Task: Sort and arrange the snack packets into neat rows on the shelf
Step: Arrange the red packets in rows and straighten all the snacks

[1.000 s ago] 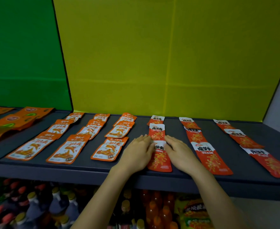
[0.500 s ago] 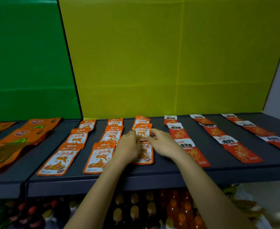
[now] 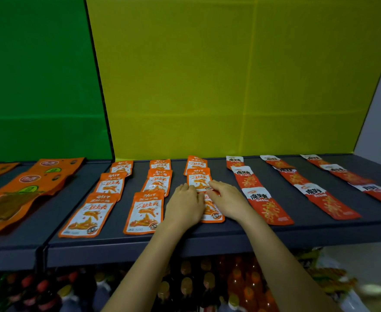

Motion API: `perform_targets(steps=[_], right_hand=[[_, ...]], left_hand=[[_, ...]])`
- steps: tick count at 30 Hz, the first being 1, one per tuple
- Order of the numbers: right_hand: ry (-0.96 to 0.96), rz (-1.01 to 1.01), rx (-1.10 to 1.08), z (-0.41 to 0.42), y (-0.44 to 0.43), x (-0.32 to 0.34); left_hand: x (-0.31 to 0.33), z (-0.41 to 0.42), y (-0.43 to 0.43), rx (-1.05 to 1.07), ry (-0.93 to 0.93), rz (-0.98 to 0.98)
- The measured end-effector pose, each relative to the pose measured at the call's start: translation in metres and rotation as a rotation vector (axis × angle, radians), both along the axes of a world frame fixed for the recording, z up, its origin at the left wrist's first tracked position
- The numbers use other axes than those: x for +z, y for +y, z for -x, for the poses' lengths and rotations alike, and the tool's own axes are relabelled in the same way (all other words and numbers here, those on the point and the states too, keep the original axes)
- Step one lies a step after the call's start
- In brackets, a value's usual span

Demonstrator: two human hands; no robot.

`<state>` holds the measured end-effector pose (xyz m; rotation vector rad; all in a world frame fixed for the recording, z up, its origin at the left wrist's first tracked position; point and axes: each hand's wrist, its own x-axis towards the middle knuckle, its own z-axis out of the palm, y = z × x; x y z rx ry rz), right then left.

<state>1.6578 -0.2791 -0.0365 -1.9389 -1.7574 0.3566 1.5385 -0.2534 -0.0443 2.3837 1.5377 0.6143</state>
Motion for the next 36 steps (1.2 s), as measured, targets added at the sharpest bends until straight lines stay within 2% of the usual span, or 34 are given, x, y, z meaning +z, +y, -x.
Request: perform_targets(steps=[18, 26, 36], right_hand=[[0.107, 0.018, 0.022, -0.006, -0.007, 0.013], [0.055, -0.098, -0.05, -0.006, -0.017, 0.01], [0.207, -0.15, -0.046, -0.006, -0.016, 0.006]], left_hand=[[0.004, 0.002, -0.005, -0.023, -0.043, 0.029], [0.003, 0.002, 0.004, -0.018, -0.085, 0.032], [0.005, 0.0, 0.009, -0.03, -0.065, 0.001]])
